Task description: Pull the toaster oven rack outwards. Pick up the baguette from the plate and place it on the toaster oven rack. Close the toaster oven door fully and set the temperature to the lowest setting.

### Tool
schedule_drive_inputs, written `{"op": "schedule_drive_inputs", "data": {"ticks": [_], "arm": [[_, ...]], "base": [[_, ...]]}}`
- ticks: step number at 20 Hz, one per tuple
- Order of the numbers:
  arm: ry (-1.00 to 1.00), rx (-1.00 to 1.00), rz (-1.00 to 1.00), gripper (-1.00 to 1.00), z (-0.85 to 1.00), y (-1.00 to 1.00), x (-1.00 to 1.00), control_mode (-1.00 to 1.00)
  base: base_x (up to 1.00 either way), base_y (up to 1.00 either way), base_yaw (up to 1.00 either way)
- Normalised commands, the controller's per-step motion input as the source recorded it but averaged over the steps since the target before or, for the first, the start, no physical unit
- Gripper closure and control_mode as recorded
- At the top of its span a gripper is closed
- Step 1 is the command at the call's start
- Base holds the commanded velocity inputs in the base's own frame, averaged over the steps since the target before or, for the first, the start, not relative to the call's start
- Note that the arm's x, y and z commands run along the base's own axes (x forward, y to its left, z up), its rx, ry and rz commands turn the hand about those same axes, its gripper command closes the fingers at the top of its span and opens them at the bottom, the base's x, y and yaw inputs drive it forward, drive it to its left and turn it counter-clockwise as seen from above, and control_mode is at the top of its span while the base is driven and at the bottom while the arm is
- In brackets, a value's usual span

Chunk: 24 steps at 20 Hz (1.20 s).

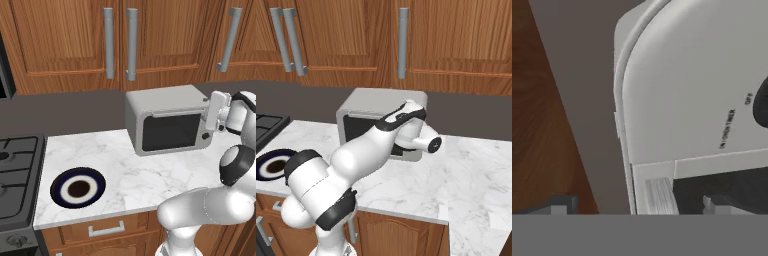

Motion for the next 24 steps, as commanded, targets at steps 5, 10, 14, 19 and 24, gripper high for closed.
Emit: {"op": "schedule_drive_inputs", "data": {"ticks": [5, 10, 14, 19, 24], "arm": [[-0.05, 0.00, -0.08, -1.00, 0.19, 0.00, 0.00, -1.00], [-0.01, 0.00, -0.07, -1.00, 0.08, -0.03, -0.32, -1.00], [0.00, 0.00, -0.04, -1.00, 0.12, -0.16, -0.44, -1.00], [0.03, 0.00, -0.03, -1.00, 0.09, -0.15, -0.27, -1.00], [0.20, 0.00, 0.00, -1.00, -0.01, -0.02, -0.09, -1.00]], "base": [[0.00, 0.00, 0.00], [0.00, 0.00, 0.00], [0.00, 0.00, 0.00], [0.00, 0.00, 0.00], [0.00, 0.00, 0.00]]}}
